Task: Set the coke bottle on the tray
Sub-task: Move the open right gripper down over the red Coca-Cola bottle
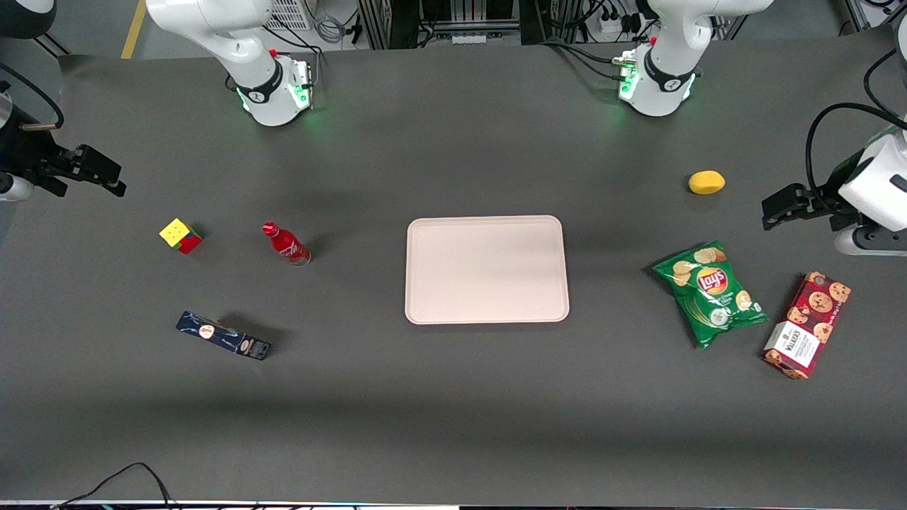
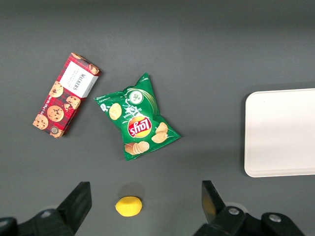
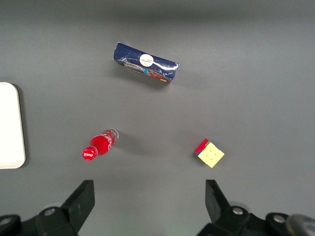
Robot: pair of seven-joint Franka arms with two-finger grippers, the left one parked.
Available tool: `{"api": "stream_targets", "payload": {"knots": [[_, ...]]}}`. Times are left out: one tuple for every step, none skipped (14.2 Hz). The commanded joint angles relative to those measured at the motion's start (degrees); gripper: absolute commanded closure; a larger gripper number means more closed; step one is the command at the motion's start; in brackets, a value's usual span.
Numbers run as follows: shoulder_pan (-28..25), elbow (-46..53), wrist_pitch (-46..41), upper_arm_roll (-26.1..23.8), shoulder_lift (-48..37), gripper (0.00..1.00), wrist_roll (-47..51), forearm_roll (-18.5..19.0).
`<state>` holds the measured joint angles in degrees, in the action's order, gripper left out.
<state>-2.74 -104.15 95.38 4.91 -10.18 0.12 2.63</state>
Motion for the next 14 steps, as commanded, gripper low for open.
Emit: {"api": "stream_targets", "payload": {"knots": [[-0.6,1.9,-2.4,0.2,1.0,0.0,-0.6,0.3],[-0.6,2.1,-2.5,0.2,1.0,0.0,-0.6,0.1],[-0.6,2.2,-2.5,0.2,1.0,0.0,-0.5,-0.3],[-0.6,2.2,-2.5,0.2,1.1,0.0,-0.4,-1.4],[-0.7,2.2,-2.4,0.2,1.4,0.0,-0.5,-2.5],[-0.8,2.2,-2.1,-0.1,2.1,0.0,-0.5,-3.3],[-1.7,2.2,-1.9,-0.9,2.9,0.0,-0.5,-3.4],[-1.9,2.1,-1.5,-1.8,3.8,0.0,-0.4,-3.5],[-2.0,2.0,-1.2,-3.5,5.1,0.0,0.7,-3.4],[-2.0,1.7,-0.2,-5.1,5.6,0.0,2.8,-3.4],[-2.0,0.5,1.4,-6.1,6.0,0.0,3.7,-3.5],[-2.0,-1.5,4.2,-7.3,6.1,0.0,4.4,-3.5],[-2.0,-4.0,7.0,-8.1,6.0,0.0,5.2,-3.5],[-2.0,-6.3,9.2,-8.8,6.0,0.0,5.5,-3.5]]}}
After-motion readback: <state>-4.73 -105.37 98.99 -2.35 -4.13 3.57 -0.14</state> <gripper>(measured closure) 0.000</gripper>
